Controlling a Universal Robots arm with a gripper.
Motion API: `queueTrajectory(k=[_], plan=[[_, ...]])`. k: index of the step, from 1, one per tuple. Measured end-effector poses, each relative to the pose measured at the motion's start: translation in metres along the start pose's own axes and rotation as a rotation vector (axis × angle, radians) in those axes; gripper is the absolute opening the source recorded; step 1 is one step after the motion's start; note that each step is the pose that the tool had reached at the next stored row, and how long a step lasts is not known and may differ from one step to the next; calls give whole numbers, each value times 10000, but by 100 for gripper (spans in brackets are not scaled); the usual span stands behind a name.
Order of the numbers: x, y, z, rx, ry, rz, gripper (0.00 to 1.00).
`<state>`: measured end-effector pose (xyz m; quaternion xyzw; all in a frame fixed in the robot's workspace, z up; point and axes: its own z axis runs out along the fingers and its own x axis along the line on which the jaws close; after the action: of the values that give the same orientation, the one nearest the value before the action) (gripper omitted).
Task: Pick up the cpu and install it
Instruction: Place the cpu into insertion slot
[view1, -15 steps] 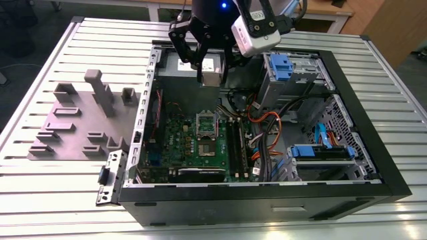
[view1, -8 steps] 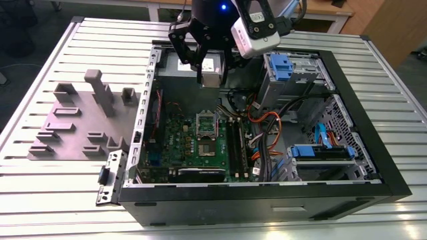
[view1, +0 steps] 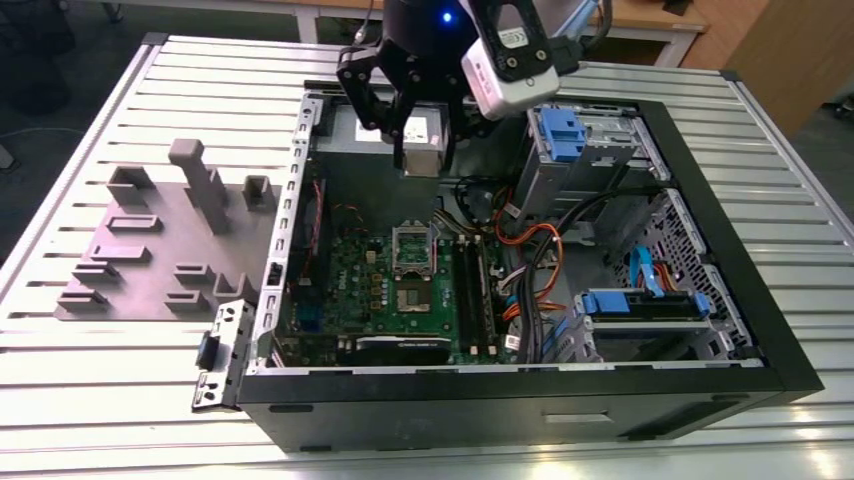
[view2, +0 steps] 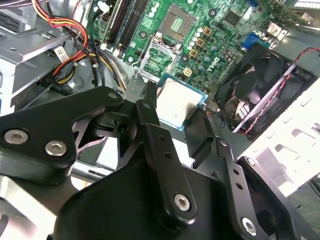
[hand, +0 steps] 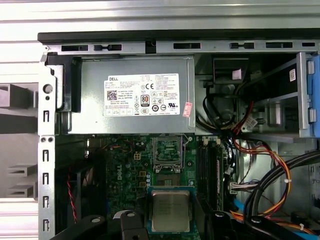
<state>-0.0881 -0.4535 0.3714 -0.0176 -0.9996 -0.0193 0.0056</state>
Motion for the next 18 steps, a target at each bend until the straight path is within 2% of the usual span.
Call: queueTrajectory(k=[18], plan=[[-1, -8, 61, 1, 1, 0, 47]])
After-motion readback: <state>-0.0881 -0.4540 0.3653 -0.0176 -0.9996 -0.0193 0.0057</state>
